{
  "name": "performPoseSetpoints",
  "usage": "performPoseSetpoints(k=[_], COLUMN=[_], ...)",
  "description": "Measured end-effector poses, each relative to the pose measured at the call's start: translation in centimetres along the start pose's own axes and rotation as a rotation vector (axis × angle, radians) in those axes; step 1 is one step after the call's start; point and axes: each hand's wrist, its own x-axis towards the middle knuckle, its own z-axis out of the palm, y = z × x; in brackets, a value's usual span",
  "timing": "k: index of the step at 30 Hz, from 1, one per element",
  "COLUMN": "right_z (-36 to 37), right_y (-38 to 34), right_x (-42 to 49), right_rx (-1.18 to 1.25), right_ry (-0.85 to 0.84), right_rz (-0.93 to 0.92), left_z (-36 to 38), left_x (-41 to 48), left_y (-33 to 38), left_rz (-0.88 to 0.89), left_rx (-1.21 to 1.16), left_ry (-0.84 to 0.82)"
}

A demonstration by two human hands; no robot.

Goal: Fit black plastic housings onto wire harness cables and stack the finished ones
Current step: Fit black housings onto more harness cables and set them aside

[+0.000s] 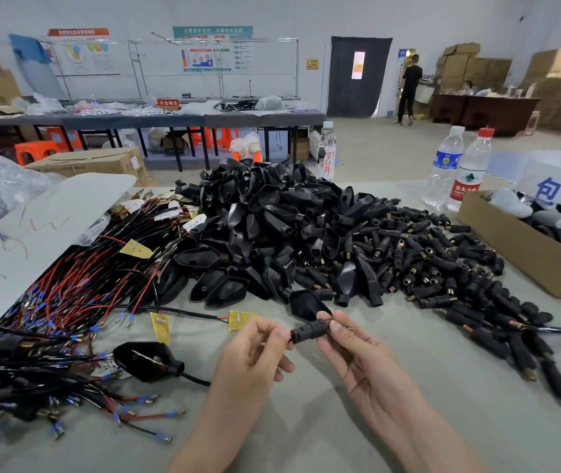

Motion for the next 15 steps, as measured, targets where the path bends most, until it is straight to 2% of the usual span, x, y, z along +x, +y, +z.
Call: performPoseSetpoints(k=[4, 15], right_z=[0.1, -0.1], right_y=[-0.1, 0.0], right_x=[0.0, -0.1], right_rx=[-0.001, -0.002], right_ry=[0.004, -0.002], right_rz=[-0.007, 0.004], left_z=[-0.1, -0.1], left_x=[0.0, 0.1], left_y=[0.3, -0.8], left_rz=[-0.034, 0.023], left_rx=[-0.07, 0.134], left_ry=[-0.016, -0.029])
